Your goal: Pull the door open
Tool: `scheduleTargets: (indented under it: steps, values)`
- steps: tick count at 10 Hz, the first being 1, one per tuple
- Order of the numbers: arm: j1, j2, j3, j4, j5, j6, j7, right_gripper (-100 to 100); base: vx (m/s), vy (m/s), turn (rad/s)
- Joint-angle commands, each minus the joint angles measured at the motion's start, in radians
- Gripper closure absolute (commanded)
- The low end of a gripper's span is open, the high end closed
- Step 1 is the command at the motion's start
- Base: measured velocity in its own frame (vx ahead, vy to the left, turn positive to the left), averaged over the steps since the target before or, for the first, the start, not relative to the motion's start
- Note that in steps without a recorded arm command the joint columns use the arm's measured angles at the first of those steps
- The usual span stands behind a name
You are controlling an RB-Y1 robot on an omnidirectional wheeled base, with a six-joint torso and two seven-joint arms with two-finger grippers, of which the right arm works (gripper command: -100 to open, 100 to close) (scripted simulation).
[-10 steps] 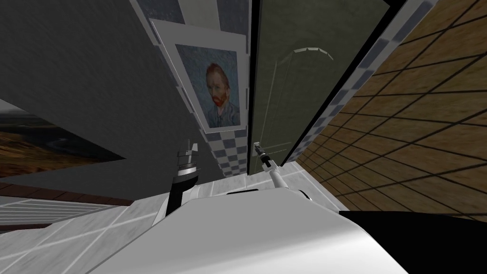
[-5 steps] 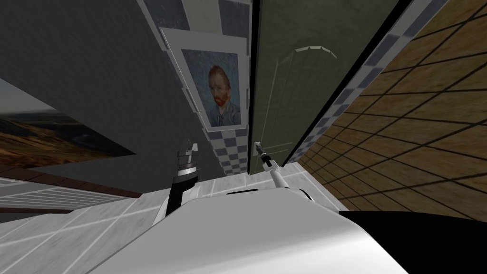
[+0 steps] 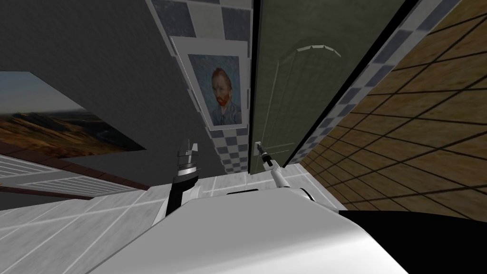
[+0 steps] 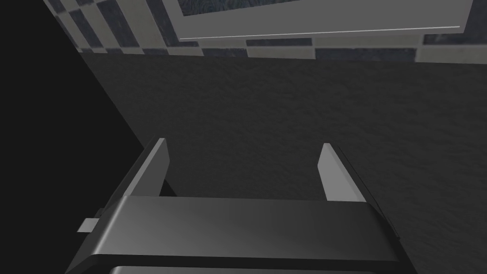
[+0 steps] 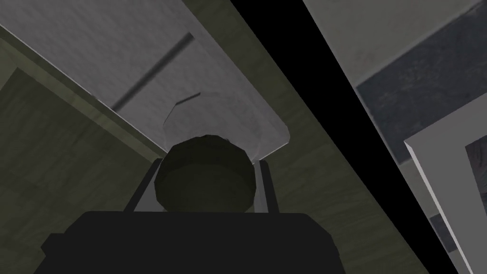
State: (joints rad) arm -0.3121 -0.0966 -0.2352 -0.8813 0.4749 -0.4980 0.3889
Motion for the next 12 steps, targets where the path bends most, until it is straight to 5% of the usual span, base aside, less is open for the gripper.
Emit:
scheduleTargets:
  steps: [1,5,12]
  values:
    - [0.002,0.012,0.023,-0.002,-0.015,-0.002,-0.044,100,-0.052,-0.027,0.069]
    - [-0.002,-0.001,0.037,0.006,-0.080,-0.002,-0.127,100,-0.043,-0.024,0.074]
    - [-0.012,-0.033,0.073,0.030,-0.255,-0.003,-0.324,100,-0.062,-0.038,0.109]
